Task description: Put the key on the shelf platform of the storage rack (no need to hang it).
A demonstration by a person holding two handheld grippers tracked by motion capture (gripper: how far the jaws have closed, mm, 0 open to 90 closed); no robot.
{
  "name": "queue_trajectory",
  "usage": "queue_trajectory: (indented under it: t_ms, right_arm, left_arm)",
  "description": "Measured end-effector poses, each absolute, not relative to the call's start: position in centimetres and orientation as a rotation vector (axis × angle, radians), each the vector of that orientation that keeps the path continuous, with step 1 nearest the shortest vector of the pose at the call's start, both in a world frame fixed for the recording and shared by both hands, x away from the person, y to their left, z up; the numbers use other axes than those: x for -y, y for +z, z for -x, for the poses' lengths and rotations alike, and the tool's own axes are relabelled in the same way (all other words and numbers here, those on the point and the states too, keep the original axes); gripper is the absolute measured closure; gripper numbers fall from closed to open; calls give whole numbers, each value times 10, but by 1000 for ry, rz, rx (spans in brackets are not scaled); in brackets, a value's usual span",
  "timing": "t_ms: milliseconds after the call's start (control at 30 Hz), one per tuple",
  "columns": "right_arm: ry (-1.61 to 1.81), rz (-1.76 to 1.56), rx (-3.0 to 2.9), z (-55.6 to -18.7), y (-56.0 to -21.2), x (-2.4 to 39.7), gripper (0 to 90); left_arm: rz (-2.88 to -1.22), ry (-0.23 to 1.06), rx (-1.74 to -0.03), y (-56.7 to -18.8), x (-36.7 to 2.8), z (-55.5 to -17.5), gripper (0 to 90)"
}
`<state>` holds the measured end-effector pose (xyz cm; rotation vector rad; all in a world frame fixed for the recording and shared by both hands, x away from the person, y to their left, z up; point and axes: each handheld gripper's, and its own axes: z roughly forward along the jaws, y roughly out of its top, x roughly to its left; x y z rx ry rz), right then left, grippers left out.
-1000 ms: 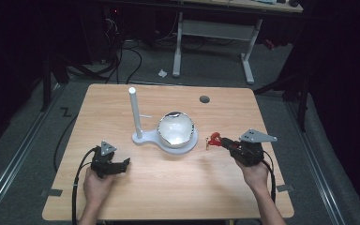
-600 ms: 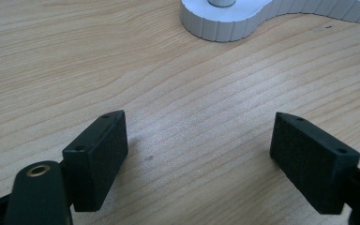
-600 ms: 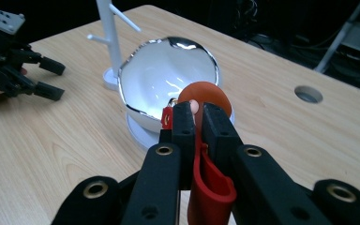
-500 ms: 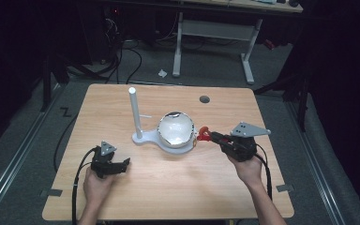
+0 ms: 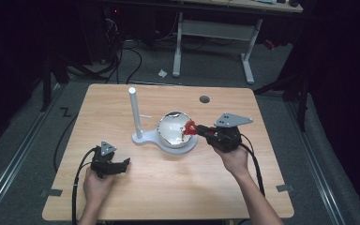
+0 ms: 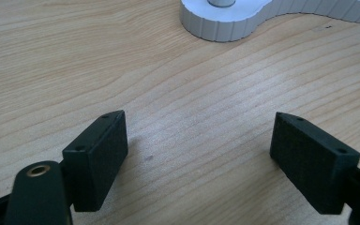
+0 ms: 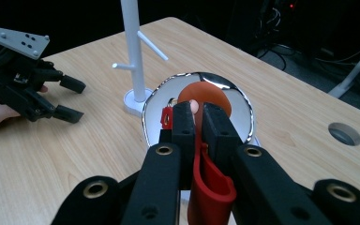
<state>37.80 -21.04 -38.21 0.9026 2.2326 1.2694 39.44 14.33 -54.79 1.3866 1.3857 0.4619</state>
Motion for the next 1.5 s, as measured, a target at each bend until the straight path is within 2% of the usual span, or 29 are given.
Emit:
queue_trajectory:
  t_ms: [800,1500]
  right_arm:
    - [1177,-995,-2322,-433,-430,160,845]
    - [1129,-1048,-2376,-456,-459,146,840]
  left_arm:
    - [-1388,463,-1386,-548,-143,-394,197]
    - [-1386,466,-1386,-548,-143,-395,197]
